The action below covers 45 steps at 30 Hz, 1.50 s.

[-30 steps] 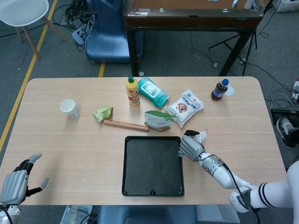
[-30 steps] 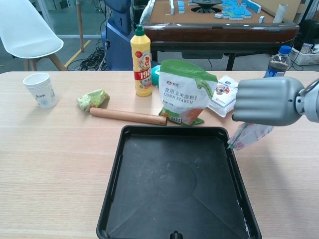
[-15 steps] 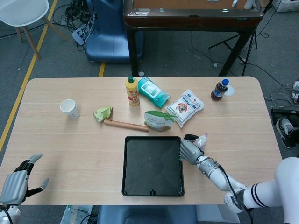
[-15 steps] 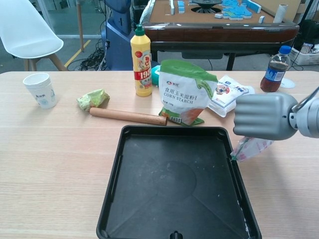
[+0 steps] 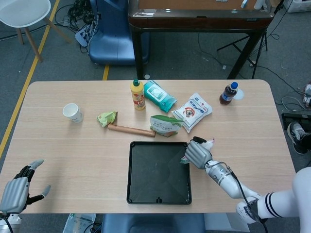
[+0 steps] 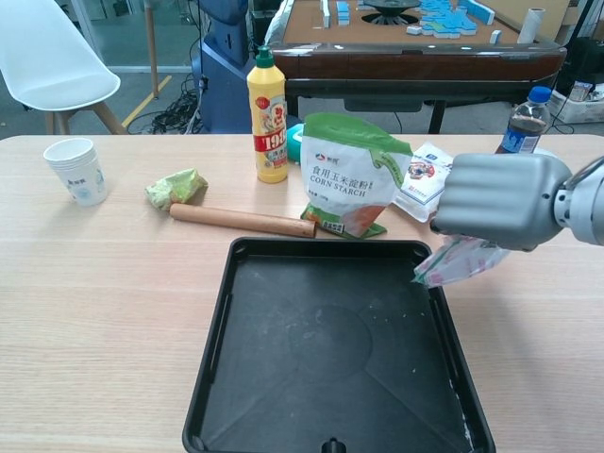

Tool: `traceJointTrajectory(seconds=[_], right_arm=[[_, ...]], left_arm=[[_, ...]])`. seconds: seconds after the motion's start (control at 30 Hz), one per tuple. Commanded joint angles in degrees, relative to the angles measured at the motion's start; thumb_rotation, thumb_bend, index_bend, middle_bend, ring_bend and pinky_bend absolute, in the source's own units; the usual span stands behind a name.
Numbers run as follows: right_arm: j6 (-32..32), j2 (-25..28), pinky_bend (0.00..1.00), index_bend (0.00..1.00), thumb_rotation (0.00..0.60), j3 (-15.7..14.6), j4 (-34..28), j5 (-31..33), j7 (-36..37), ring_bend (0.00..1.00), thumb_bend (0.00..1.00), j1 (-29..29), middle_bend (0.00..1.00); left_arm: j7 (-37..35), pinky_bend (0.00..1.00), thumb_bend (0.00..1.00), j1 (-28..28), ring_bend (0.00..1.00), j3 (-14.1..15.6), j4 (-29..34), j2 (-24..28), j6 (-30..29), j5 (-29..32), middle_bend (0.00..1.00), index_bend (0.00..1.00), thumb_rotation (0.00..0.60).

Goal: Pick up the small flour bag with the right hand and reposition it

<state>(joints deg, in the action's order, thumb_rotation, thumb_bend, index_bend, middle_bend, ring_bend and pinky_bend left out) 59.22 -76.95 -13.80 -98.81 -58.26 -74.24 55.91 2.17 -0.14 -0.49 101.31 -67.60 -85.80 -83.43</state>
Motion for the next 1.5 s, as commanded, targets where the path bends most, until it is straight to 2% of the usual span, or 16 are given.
traceJointTrajectory(seconds=[0.03, 0.3, 0.67, 0.93, 1.13, 1.23, 1.37, 1.5], right_arm=[[4.41, -1.82, 0.56, 0.78, 0.6, 1.54, 4.19, -9.05, 12.23, 0.48, 0.48, -5.16, 0.65], [11.47, -3.41, 0.56, 0.78, 0.6, 3.33, 9.34, -18.56, 35.65, 0.48, 0.45, -13.47, 0.64], [18.12, -5.97, 0.56, 0.78, 0.6, 4.87, 18.67, -25.51, 64.54, 0.48, 0.45, -22.98, 0.64], [21.08, -6.84, 0.56, 0.78, 0.6, 6.24, 24.07, -27.35, 80.69, 0.48, 0.45, -28.17, 0.64], [21.32, -7.86, 0.56, 0.78, 0.6, 5.74, 27.93, -29.75, 91.42, 0.48, 0.45, -30.87, 0.64], [21.52, -9.32, 0.56, 0.78, 0.6, 5.49, 31.29, -30.97, 96.58, 0.48, 0.45, -32.1, 0.64], [23.04, -12.12, 0.56, 0.78, 0.6, 5.85, 36.79, -32.43, 107.22, 0.48, 0.45, -33.83, 0.64], [23.43, -14.33, 0.56, 0.78, 0.6, 6.19, 42.06, -32.72, 112.99, 0.48, 0.45, -35.38, 0.64]], left_arm=[[0.28, 0.27, 0.24, -0.05, 0.15, 0.01, 0.21, 0.02, 0.06, -0.03, 0.17, 0.15, 0.6], [1.07, 0.27, 0.24, -0.12, 0.15, -0.04, 0.81, -0.03, 0.1, 0.08, 0.17, 0.15, 0.6], [2.5, 0.27, 0.24, -0.4, 0.15, 0.03, 1.85, -0.29, 0.29, -0.17, 0.17, 0.15, 0.6], [3.12, 0.27, 0.24, -0.37, 0.15, 0.04, 2.38, -0.27, 0.17, -0.09, 0.17, 0.15, 0.6], [3.36, 0.26, 0.24, -0.56, 0.15, 0.12, 2.5, -0.46, 0.47, -0.18, 0.17, 0.15, 0.6], [3.36, 0.26, 0.24, -0.61, 0.15, 0.13, 2.48, -0.59, 0.59, -0.11, 0.17, 0.15, 0.6], [3.37, 0.26, 0.24, -0.65, 0.15, 0.11, 2.51, -0.59, 0.65, 0.01, 0.17, 0.15, 0.6], [3.52, 0.26, 0.24, -0.61, 0.15, 0.13, 2.65, -0.5, 0.55, 0.04, 0.17, 0.15, 0.6]])
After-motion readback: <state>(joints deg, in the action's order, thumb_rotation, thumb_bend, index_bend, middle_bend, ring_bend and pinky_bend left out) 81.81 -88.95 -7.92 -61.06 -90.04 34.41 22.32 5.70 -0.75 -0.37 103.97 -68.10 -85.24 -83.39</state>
